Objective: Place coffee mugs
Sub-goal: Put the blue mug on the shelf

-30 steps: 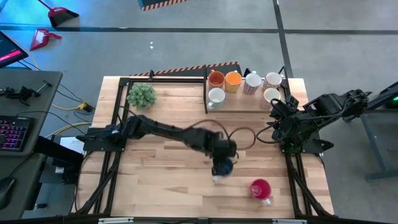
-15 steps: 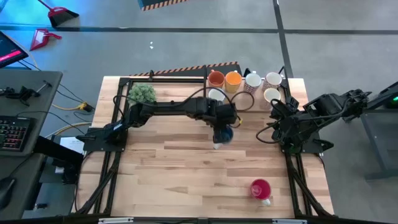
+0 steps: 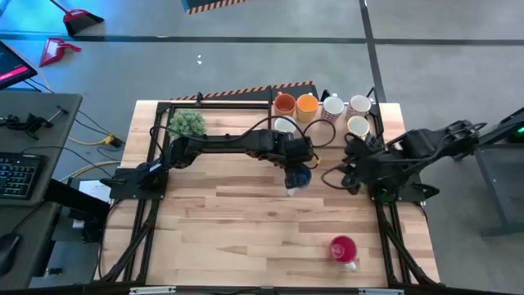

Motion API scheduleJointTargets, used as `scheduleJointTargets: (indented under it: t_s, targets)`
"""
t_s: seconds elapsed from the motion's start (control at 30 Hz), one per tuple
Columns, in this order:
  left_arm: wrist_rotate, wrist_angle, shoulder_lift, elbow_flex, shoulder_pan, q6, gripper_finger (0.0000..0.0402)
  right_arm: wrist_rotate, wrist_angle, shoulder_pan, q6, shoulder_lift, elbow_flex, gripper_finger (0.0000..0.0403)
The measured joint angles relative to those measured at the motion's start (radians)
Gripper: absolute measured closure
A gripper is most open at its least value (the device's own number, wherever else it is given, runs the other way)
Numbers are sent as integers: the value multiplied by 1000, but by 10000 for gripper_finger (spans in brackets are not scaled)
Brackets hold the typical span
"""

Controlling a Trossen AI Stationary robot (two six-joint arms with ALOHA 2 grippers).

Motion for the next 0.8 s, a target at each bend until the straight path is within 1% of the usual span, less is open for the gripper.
scheduleJointTargets:
  t_s: [0.13,0.3,0.37,0.53,0.7,0.8]
  targets:
    - [-23,21,0,0,-1,-3,398,1,-22,-18,97,95,0,274]
    - [-26,17,0,0,7,-3,398,8,12,-8,159,219,0,274]
    - [-24,18,-2,0,15,-13,398,36,48,4,191,250,0,274]
    - [-78,21,-11,0,24,-21,398,103,131,28,281,285,0,274]
    - [-67,31,-23,0,21,-13,398,160,131,34,368,290,0,274]
    - [-68,56,-26,0,12,-8,398,173,132,30,394,290,0,274]
